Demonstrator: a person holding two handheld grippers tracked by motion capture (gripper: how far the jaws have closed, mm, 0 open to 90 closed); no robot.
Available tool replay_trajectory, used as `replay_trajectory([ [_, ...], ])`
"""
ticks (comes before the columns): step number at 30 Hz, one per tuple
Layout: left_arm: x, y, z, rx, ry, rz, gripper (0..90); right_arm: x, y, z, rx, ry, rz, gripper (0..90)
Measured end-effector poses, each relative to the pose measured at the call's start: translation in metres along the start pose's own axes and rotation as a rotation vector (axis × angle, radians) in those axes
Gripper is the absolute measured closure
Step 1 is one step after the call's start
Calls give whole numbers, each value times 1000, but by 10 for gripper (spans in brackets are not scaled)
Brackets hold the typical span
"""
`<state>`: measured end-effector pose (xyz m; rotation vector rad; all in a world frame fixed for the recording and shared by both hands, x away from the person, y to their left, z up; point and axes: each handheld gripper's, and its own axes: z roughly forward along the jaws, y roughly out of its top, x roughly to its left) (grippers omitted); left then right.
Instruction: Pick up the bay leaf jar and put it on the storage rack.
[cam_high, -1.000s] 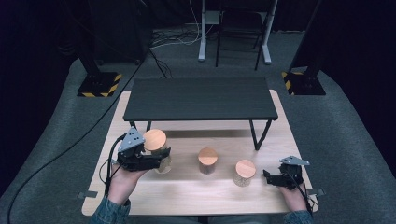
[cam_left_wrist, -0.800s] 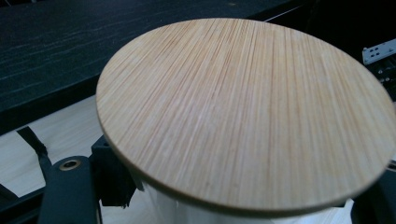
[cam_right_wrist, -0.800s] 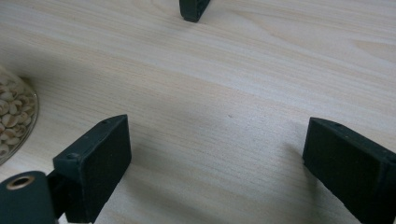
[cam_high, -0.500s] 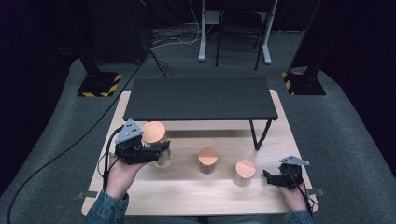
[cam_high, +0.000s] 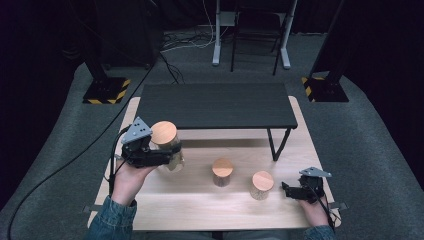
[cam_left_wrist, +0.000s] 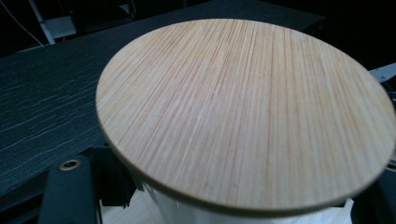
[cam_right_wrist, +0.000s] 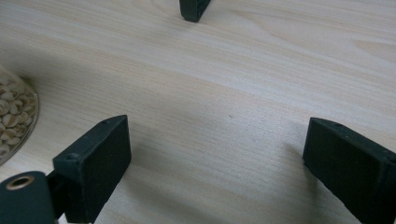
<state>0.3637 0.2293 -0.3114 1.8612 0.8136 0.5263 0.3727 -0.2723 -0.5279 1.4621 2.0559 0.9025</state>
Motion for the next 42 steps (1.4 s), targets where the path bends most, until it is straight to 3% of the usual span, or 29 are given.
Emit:
replay_trajectory([
  [15,5,23,2,-10,19,17,253,0,0,0,-1,2,0,69],
  [31,4,60,7,-14,24,57,253,0,0,0,-1,4,-1,69],
  [42,16,81,12,-14,51,59,253,0,0,0,-1,5,-3,69],
])
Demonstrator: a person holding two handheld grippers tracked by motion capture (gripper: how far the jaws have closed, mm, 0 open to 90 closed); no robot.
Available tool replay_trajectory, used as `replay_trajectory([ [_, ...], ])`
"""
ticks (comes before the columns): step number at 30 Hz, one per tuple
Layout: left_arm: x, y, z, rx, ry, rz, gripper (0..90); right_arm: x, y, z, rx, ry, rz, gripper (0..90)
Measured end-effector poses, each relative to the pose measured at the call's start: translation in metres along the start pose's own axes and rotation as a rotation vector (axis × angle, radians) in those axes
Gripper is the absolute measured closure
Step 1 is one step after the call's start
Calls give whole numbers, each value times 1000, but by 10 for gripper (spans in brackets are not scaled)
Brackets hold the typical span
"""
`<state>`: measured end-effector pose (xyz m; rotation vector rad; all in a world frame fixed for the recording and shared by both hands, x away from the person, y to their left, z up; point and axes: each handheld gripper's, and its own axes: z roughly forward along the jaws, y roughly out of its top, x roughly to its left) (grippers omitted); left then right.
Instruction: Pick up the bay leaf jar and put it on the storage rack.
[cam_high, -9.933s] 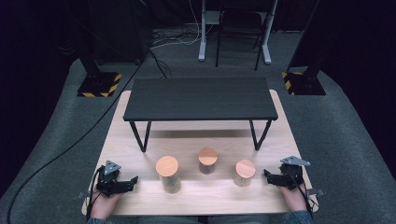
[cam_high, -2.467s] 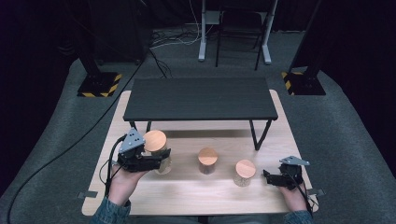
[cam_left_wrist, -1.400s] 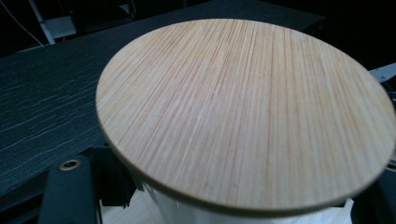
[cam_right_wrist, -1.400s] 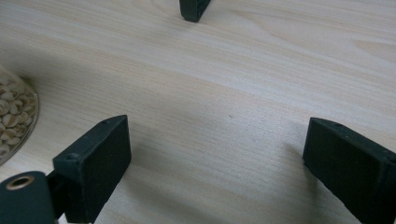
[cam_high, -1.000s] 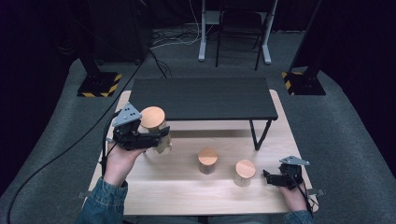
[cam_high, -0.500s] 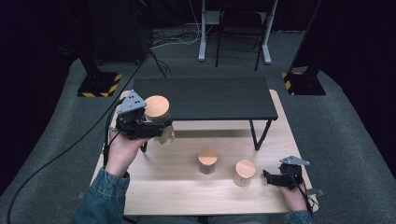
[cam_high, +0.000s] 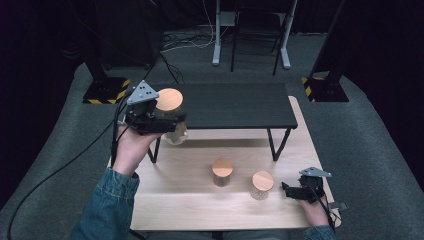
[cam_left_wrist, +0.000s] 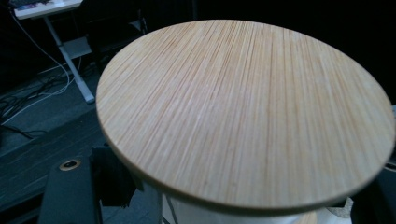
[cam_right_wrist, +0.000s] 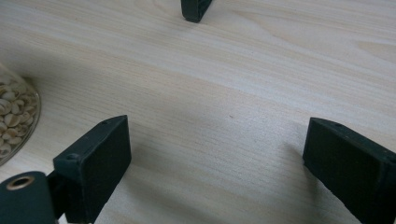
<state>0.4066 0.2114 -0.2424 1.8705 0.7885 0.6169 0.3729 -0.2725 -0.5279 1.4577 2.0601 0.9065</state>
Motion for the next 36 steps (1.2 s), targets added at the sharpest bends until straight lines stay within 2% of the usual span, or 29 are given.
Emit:
replay_trajectory([
  [9,12,9,15,30,20,-13,253,0,0,0,0,1,-1,68],
  [20,22,14,35,21,52,-54,253,0,0,0,0,5,-3,68],
  [27,24,18,46,21,77,-56,253,0,0,0,0,6,-4,68],
  [36,27,21,52,20,95,-66,253,0,0,0,0,7,-6,68],
])
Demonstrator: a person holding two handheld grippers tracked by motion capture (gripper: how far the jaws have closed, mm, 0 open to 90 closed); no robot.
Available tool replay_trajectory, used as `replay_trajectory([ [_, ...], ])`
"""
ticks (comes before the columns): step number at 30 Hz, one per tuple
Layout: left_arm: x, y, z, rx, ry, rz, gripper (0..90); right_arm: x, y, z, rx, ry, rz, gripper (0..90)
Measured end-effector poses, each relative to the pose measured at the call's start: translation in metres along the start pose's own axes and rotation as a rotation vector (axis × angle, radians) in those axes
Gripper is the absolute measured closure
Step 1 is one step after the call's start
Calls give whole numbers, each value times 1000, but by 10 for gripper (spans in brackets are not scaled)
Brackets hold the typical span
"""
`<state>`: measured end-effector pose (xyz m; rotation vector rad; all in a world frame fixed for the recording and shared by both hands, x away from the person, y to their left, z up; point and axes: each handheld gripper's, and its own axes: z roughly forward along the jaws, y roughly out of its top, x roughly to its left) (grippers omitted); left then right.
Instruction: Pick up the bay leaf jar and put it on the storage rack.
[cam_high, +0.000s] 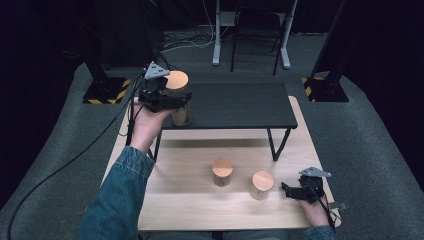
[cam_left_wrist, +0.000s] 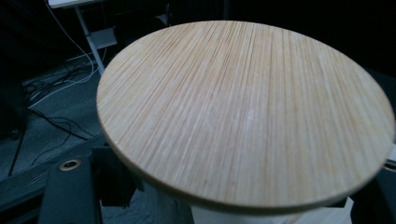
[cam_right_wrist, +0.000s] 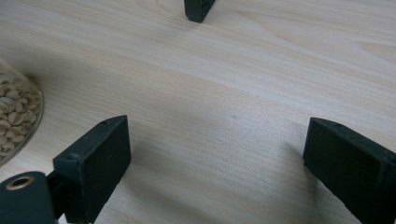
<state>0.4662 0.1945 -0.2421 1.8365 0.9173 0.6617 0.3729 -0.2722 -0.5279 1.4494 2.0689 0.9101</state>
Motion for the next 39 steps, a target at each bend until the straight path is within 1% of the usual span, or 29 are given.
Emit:
replay_trajectory([
  [7,0,-1,2,-4,0,3,250,0,0,0,-1,0,-3,68],
  [9,1,-1,2,5,3,7,238,0,0,0,-1,0,-2,68],
  [11,2,-2,2,15,9,-4,216,0,0,0,-1,-1,-3,68],
  [14,4,-4,-1,3,6,-9,204,0,0,0,0,0,-3,68],
  [17,4,-5,-5,-2,1,-15,159,0,0,0,0,0,-3,68],
  [23,1,-5,-12,-10,-8,-4,119,0,0,0,1,-1,-4,67],
  [26,0,-6,-16,-11,-6,2,106,0,0,0,0,-1,-3,68],
  [31,-2,-8,-22,-25,-8,1,86,0,0,0,1,-1,-4,68],
  [39,-5,-18,-31,-33,-18,4,78,0,0,0,2,-1,-5,67],
])
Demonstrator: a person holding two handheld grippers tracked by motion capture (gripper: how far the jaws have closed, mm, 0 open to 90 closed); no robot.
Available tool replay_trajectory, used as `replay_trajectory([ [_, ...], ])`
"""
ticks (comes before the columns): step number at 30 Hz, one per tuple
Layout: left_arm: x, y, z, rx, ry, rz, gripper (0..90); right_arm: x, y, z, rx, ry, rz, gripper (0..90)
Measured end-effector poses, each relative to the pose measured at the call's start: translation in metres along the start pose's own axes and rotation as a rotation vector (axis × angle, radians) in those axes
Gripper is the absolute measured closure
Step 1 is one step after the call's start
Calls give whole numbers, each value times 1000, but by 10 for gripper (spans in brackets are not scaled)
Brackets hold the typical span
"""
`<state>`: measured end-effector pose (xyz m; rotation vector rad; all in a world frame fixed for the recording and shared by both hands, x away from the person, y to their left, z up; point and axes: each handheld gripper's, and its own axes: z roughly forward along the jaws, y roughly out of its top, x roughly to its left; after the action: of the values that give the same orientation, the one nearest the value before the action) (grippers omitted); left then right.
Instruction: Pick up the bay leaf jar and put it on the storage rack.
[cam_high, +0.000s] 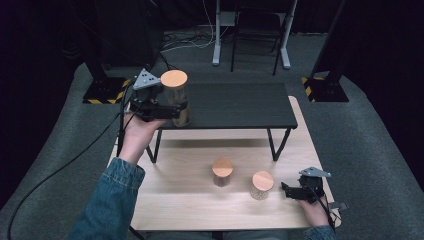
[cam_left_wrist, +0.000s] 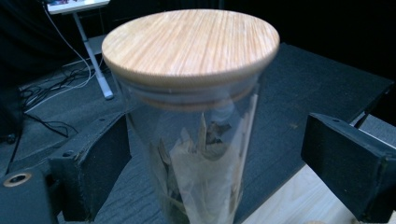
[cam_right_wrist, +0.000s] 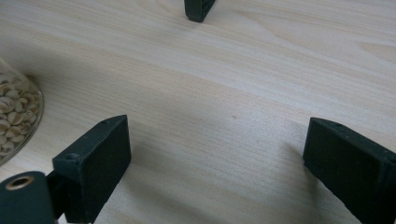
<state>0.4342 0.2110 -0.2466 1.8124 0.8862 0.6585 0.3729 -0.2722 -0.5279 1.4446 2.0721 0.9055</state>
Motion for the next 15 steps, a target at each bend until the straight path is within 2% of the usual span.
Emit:
replay_trajectory([
  [15,0,-19,-13,-3,-14,-8,75,0,0,0,0,0,0,67],
])
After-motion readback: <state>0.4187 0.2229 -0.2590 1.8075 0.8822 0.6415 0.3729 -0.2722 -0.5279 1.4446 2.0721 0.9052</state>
